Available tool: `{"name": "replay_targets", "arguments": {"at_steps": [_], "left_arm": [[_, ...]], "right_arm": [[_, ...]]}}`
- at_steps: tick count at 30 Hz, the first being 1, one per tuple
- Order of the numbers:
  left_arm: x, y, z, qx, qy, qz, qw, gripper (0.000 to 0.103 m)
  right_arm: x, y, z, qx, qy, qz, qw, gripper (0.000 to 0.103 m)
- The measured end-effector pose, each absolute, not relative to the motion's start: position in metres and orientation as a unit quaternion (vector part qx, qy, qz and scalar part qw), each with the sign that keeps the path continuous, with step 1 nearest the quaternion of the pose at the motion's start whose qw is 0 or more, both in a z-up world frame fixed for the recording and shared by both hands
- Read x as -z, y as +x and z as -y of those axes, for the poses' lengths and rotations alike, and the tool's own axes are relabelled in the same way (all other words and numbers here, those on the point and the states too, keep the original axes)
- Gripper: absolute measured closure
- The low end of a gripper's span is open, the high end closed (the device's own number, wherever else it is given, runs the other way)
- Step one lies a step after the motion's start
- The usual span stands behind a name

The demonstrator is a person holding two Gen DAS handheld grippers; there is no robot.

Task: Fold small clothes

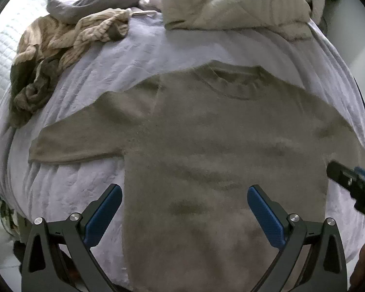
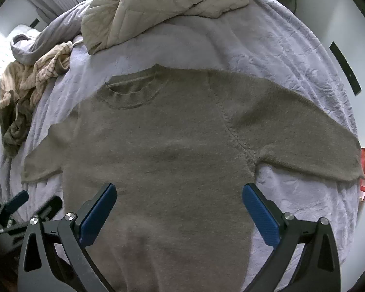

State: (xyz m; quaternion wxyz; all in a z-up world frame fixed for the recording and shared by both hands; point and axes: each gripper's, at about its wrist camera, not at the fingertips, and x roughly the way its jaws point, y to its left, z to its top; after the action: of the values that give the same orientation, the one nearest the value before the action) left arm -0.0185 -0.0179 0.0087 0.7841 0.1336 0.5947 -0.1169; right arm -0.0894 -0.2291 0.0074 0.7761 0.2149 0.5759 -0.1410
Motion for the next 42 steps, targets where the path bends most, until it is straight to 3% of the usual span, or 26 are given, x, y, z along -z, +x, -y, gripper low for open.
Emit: {"name": "replay_targets", "arguments": {"at_steps": [42], "left_arm": [[-0.008,-0.01,0.034,0.129,0.124,-0.616,0.768,0.0]], "right_arm": [[-0.01,-0.075,0.22,0.143,0.187,-0.593,0.77,0.0]]}}
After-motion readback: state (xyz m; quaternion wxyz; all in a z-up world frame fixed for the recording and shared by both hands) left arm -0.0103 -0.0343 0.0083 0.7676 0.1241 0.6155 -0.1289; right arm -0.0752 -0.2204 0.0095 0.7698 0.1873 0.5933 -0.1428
